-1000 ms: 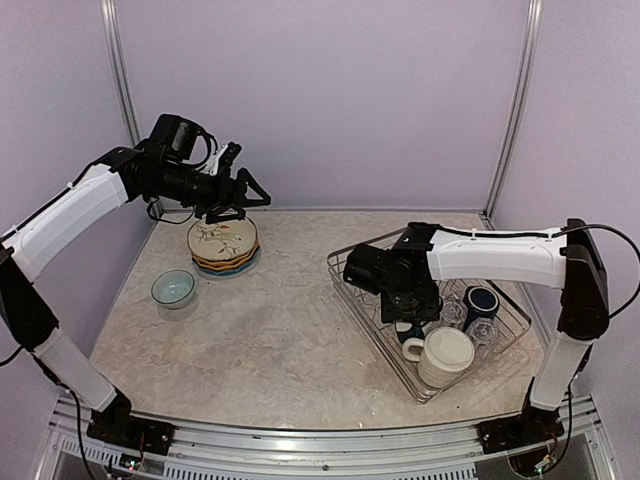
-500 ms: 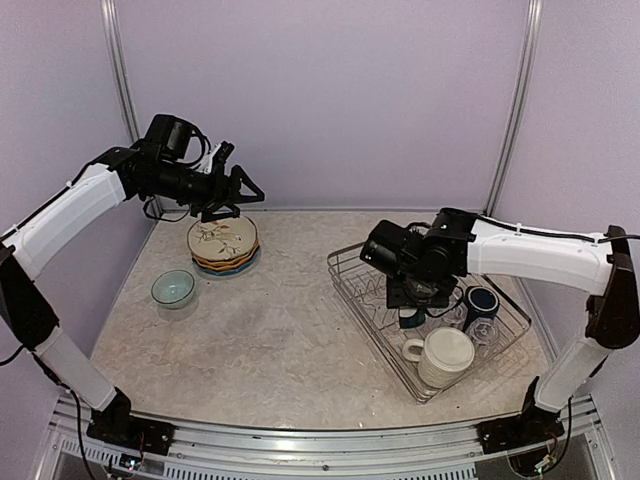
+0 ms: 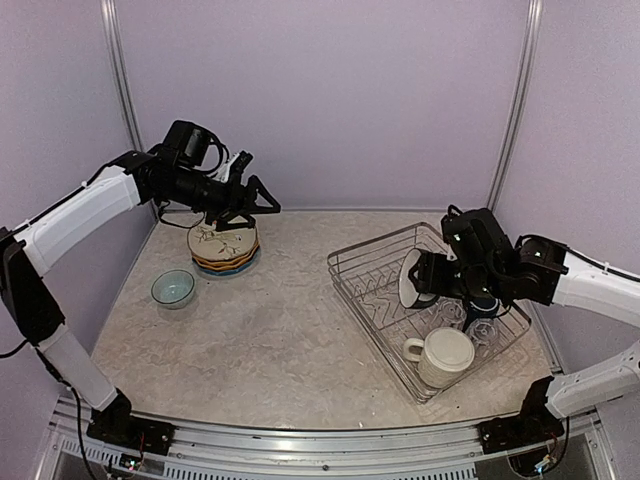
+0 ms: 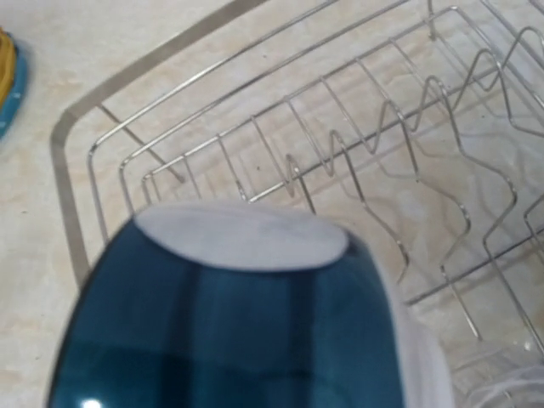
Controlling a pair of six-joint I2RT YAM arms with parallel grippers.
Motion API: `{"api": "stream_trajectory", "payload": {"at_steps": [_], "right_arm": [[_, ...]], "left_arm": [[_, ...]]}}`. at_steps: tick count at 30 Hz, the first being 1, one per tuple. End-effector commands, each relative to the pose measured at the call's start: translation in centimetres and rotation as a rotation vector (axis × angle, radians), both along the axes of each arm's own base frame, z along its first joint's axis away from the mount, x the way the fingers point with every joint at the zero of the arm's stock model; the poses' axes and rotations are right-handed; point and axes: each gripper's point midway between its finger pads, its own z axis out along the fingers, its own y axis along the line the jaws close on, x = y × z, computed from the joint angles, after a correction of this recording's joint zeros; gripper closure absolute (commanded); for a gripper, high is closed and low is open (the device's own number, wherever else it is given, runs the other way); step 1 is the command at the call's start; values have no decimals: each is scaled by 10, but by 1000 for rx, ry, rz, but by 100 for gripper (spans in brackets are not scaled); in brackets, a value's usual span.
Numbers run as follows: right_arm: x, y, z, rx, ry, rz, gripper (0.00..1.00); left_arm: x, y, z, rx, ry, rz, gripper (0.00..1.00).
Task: Unload the mixed dishes from the dish rack
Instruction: Pass from the right arm to the left
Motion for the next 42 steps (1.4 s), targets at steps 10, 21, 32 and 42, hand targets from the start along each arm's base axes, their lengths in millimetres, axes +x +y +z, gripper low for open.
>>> {"api": "stream_trajectory", "payload": {"at_steps": [10,21,32,42], "right_arm": [[4,9,61,415,-269,213,87],[-9,30,77,507,-298,364,88],[-20,36,83,567,-294,418,89],[-22,39,84,602,-297,429,89]], "left_arm": [[-50,-143,-8,-265,265,-268,16],[-63,-225,-41,-210,219,-250,23],[-47,-240,-68,-132,198,-172,67],[-40,-232,-58,-103,150,-114,93]]}}
